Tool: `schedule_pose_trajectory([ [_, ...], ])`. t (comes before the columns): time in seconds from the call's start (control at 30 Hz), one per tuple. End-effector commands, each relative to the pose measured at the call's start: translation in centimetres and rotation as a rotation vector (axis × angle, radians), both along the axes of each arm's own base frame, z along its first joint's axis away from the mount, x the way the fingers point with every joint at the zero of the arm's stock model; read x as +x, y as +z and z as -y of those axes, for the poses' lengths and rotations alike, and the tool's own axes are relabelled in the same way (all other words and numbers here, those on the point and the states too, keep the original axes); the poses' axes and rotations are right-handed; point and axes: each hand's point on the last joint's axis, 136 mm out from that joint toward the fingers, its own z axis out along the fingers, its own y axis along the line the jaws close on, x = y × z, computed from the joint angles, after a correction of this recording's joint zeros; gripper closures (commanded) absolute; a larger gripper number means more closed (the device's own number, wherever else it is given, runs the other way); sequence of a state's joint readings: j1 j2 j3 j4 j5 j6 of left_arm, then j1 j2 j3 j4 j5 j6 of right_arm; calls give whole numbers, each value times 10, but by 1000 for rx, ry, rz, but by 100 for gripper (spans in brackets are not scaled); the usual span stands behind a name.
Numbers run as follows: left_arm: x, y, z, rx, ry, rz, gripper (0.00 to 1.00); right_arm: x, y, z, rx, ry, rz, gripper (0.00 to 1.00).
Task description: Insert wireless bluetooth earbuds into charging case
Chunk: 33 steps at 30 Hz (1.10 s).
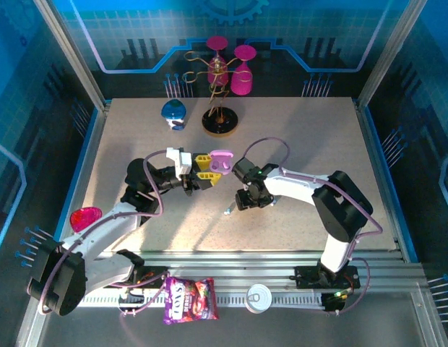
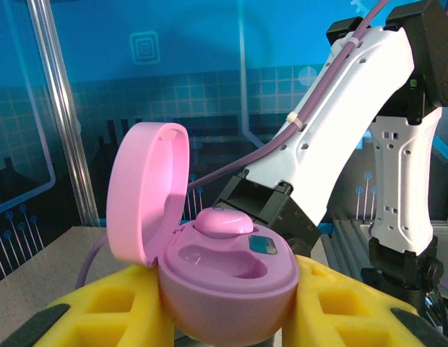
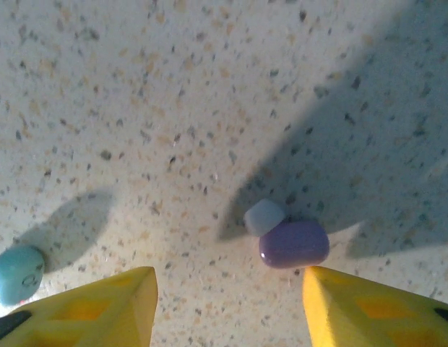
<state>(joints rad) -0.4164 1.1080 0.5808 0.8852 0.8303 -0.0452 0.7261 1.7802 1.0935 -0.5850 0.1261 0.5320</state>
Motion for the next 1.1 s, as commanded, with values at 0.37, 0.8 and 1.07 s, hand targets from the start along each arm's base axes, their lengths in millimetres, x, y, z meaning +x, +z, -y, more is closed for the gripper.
schedule_pose_trajectory([
  [0.37,-10,21,1,2,4,71,72,37,12,-10,16,7,114,45],
  [0.8,-3,12,7,14,-6,56,72,24,12,-10,375,-167,-1,48],
  [1.07,-3,10,8,21,-6,51,72,24,3,-8,422,-193,-39,59],
])
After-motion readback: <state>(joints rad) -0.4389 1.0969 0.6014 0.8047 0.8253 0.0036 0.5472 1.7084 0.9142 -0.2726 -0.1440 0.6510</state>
